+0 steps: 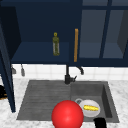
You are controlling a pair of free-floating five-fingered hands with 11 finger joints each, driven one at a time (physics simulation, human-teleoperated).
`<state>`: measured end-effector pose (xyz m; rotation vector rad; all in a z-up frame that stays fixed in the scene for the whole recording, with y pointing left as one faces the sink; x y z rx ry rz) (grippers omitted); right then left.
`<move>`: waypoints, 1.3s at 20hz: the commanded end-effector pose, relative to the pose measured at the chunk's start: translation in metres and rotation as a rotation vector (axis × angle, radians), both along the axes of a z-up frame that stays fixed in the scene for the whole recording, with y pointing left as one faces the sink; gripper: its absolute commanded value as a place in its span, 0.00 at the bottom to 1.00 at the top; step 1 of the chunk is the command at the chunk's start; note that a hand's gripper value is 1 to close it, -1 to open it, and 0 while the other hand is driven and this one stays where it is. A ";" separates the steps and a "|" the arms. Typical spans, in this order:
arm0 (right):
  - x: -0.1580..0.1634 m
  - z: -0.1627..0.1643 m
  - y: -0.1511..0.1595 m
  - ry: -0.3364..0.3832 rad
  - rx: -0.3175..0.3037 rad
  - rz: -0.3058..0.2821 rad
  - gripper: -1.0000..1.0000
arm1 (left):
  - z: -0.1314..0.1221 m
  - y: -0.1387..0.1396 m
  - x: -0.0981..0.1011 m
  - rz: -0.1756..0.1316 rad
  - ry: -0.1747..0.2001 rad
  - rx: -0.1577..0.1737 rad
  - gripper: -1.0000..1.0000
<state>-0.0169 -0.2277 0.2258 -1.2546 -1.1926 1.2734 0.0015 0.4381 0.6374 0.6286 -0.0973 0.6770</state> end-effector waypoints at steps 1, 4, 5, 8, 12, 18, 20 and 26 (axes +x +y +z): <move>0.000 0.000 0.000 0.000 0.000 0.000 0.50 | -0.021 0.028 -0.024 0.000 -0.013 -0.008 1.00; 0.000 0.000 0.000 0.000 0.000 0.000 0.50 | -0.018 0.038 -0.026 -0.016 -0.008 -0.003 1.00; 0.000 0.000 0.000 0.000 0.000 0.000 0.50 | -0.016 0.039 -0.028 -0.022 -0.005 0.004 1.00; 0.000 0.000 0.000 0.000 0.000 0.000 0.50 | -0.014 0.043 -0.023 -0.041 0.006 0.009 1.00; 0.000 0.000 0.000 0.000 0.000 0.000 0.50 | -0.014 0.050 -0.024 -0.068 0.000 0.017 1.00; 0.000 0.000 0.000 0.000 0.000 0.000 0.50 | 0.000 0.043 -0.003 -0.089 -0.010 0.022 0.00; 0.000 0.000 0.000 0.000 0.000 0.000 0.50 | 0.001 0.043 0.002 -0.137 -0.024 -0.027 0.00; 0.000 0.000 0.000 0.000 0.000 0.000 0.50 | -0.032 0.073 -0.008 -0.130 -0.016 -0.105 0.00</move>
